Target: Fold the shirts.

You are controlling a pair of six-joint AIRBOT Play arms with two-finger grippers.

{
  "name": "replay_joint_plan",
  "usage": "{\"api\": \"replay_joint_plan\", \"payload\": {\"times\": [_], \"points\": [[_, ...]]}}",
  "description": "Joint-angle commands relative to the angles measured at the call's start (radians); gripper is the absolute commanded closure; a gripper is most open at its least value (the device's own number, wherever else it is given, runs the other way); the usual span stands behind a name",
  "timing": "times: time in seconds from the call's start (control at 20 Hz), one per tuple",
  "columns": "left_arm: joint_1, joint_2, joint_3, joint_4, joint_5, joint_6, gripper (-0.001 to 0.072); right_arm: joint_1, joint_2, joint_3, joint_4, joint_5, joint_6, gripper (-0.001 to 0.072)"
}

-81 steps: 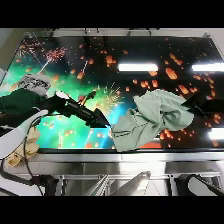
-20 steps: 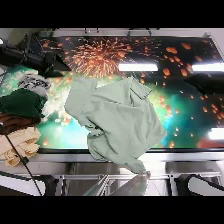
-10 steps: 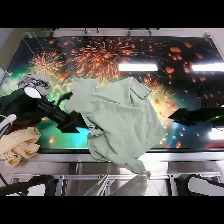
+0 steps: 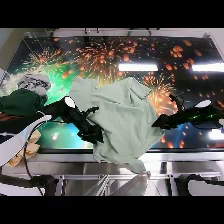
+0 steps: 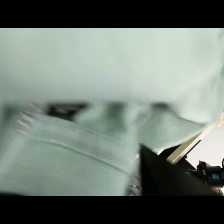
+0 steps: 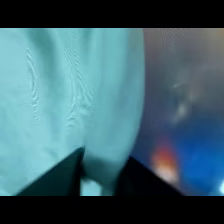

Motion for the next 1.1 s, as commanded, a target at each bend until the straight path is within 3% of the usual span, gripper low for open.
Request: {"api": "replay_joint_plan", "payload": {"times": [0.0,0.05,0.25,0.45,0.6,0.75,0.85,0.9,1.05], "points": [[-0.020,-0.076,0.054,0.012,0.008,0.006,0.0472,0.016,-0.002,0.008,0.091,0.047,-0.022,0.0645],[-0.020,-0.077,0.056,0.001,0.023,0.022,0.0683,0.016,-0.002,0.008,0.120,0.055,-0.030,0.0690],[0.027,0.007,0.056,-0.045,0.013,0.086,0.0687,-0.011,0.042,0.048,0.154,0.124,-0.032,0.0691],[0.227,0.272,0.056,-0.066,-0.063,0.091,0.0687,-0.204,0.229,0.135,0.192,0.245,0.025,0.0691],[0.412,0.541,0.056,-0.254,-0.073,0.151,0.0687,-0.349,0.452,0.142,0.474,0.304,-0.006,0.0690],[0.568,0.818,0.116,-0.436,-0.068,0.197,0.0686,-0.385,0.706,0.143,0.914,0.369,-0.122,0.0690],[0.668,0.969,0.244,-0.472,-0.023,0.205,0.0685,-0.385,0.882,0.160,1.130,0.304,-0.205,0.0689],[0.724,1.027,0.325,-0.466,0.019,0.208,0.0685,-0.385,0.963,0.184,1.153,0.229,-0.242,0.0690],[0.893,1.095,0.534,-0.458,0.058,0.235,0.0684,-0.385,1.114,0.246,1.023,-0.013,-0.268,0.0690]]}}
